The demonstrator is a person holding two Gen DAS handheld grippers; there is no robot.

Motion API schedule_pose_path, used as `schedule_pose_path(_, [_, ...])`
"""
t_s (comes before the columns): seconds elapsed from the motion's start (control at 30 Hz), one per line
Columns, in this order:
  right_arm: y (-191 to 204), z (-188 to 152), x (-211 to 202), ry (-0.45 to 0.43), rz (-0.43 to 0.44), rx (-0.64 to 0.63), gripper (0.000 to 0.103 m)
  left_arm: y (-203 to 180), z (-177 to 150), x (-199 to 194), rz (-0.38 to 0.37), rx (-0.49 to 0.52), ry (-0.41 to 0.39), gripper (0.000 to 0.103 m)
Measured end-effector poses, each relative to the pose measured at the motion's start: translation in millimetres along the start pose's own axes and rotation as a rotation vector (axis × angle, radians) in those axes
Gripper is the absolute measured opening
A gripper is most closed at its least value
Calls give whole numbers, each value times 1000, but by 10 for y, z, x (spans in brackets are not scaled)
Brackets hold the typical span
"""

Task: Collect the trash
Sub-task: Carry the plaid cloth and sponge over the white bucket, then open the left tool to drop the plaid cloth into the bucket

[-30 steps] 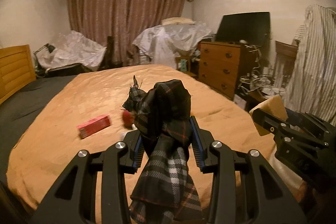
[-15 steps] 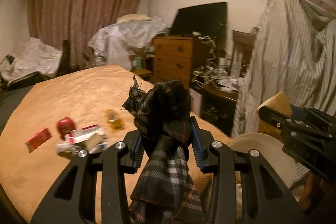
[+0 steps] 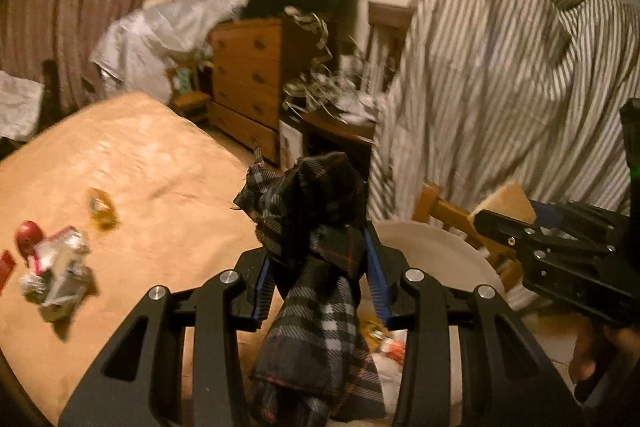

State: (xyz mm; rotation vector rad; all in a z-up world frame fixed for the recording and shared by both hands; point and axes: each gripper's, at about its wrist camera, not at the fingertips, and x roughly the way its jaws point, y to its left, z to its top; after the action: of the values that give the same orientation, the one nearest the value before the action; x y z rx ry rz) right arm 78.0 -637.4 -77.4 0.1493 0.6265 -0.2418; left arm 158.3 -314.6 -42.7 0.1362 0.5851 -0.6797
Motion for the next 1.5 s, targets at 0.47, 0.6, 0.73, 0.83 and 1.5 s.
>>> schedule_pose_path(0.47, [-321, -280, 500, 148, 12, 27, 47, -253, -261, 558, -68, 27, 169, 38])
schedule_pose_path(0.6, [-282, -317, 500, 148, 12, 27, 47, -246, -260, 577, -68, 26, 177, 38])
schedule_pose_path(0.73, [-258, -340, 491, 146, 14, 27, 47, -249, -255, 595, -70, 31, 183, 38])
schedule_pose_path(0.83, [-230, -342, 464, 147, 18, 30, 47, -258, -262, 620, -67, 34, 191, 39])
schedule_pose_path(1.5, [-235, -365, 367, 106, 40, 89, 66, -152, -306, 587, -44, 31, 199, 58])
